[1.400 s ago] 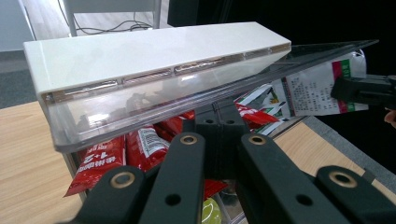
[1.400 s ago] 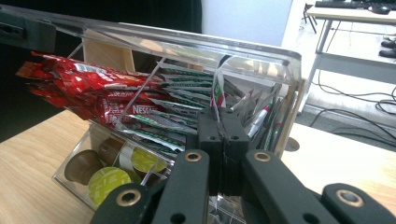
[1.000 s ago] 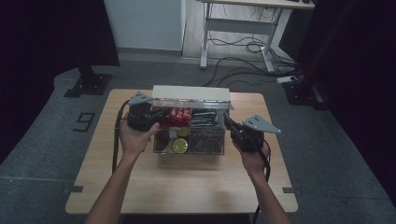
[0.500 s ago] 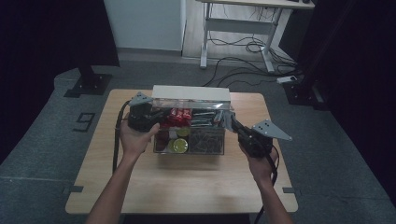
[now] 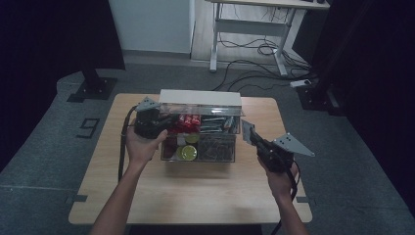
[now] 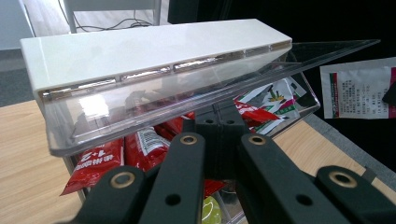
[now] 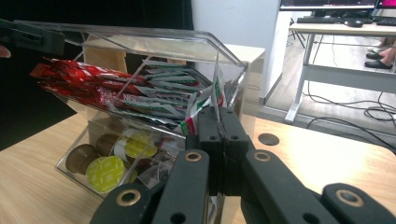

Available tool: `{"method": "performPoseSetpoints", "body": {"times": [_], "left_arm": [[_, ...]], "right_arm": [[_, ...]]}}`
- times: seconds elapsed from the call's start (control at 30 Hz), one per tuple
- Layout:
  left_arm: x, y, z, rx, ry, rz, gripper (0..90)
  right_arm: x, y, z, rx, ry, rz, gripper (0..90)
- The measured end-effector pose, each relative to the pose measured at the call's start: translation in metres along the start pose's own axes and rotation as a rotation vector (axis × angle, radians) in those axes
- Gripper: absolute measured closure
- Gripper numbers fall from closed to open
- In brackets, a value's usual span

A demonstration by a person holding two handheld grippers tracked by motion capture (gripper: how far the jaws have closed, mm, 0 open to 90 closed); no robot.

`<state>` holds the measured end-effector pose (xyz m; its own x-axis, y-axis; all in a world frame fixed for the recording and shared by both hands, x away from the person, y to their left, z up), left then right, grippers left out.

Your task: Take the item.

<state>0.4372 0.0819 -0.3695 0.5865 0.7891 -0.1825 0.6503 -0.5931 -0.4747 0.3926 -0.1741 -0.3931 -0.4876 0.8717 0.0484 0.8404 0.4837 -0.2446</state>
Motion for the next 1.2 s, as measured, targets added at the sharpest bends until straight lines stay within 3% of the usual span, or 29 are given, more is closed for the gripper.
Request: {"method": "performPoseSetpoints", "body": {"times": [0.43,1.2], "left_arm": [[0.000,-0.001,0.000,0.000,0.000,0.000,90.0],[-0.001,0.000,0.000,-0.004,-0.004,-0.002,90.0]], "right_arm": [[-0.008,-0.002,0.014,0.009,0.019,0.006,88.9],[-0.029,0.004,0.061,0.073,0.073,0.035,88.9]]}}
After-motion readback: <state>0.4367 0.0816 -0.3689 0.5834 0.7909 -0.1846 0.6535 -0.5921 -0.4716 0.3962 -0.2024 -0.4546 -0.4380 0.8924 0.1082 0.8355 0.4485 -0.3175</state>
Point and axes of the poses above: each handheld gripper's, and its own axes: y roughly forward along the jaws, z roughly out of its underside, x roughly to its left, the point moved 10 cm from there along y, roughly forward along the jaws, and after that the axes turned 3 degrees about x, right-handed, at the moved point
